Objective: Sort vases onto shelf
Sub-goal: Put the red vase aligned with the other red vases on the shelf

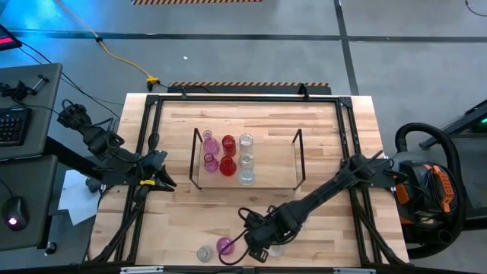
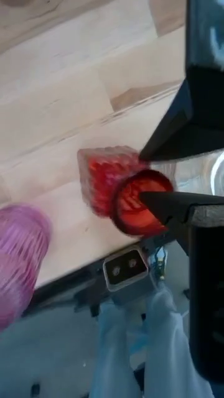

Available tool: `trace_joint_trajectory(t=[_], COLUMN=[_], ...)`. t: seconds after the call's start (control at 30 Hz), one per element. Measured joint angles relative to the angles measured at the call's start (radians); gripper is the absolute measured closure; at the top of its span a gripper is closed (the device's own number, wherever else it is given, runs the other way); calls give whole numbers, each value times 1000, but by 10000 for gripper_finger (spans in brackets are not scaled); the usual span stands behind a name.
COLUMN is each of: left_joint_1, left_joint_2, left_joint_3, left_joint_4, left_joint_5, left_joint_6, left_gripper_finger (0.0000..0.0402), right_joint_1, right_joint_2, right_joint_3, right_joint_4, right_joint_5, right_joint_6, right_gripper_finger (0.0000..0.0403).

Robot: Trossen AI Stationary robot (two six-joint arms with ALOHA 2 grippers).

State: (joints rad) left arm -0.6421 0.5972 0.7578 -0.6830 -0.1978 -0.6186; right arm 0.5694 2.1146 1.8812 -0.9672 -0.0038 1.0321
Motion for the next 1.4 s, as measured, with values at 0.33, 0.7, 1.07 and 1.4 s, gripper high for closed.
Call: trace_joint_trajectory(t=[0.33,0.7,1.07,1.4], left_joint_1=[0,0,0,0], left_joint_2=[0,0,0,0], left_joint_3=[0,0,0,0], left_joint_4=[0,0,0,0], left_joint_5=[-16,-22,-23,-23], left_joint_6=[-6,-6,-6,-6], left_gripper_finger=[326,326,326,326], right_joint_1=[-15,-26,-51,-71], right_joint_2=[4,2,-3,-4], right_joint_3=[-2,-27,-81,-82], right_joint_4=[24,34,86,109], right_joint_5=[-36,-39,-80,-75], right_joint_6=[-8,-33,-67,-125], right_gripper_finger=[334,334,344,393])
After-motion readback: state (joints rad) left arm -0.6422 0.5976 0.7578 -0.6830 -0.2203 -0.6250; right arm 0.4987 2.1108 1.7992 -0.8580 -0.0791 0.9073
